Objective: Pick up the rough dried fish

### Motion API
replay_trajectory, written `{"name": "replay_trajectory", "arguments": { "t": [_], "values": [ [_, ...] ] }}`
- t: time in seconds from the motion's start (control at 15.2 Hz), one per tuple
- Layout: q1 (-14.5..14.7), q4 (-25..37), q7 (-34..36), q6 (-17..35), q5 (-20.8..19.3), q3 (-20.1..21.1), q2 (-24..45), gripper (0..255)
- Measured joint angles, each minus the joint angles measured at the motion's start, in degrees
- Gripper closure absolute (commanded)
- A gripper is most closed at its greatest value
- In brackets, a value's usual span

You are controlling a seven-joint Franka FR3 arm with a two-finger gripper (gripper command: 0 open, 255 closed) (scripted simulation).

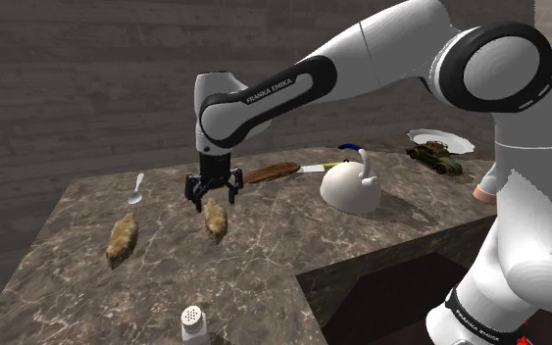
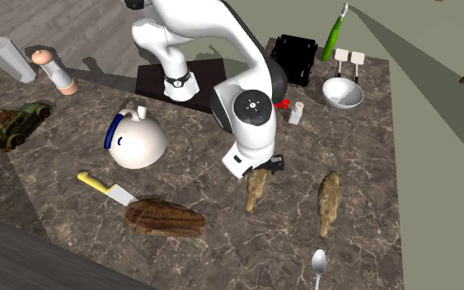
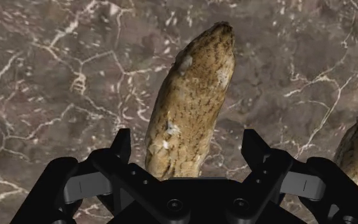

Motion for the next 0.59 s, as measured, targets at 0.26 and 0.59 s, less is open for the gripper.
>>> {"name": "replay_trajectory", "arguments": {
  "t": [0.26, 0.59],
  "values": [
    [0.4, -0.4, 0.2, 2.3, -0.4, -0.2, 2.0, 0],
    [0.4, -1.0, 0.1, 4.0, -0.6, -0.3, 2.9, 255]
  ]
}}
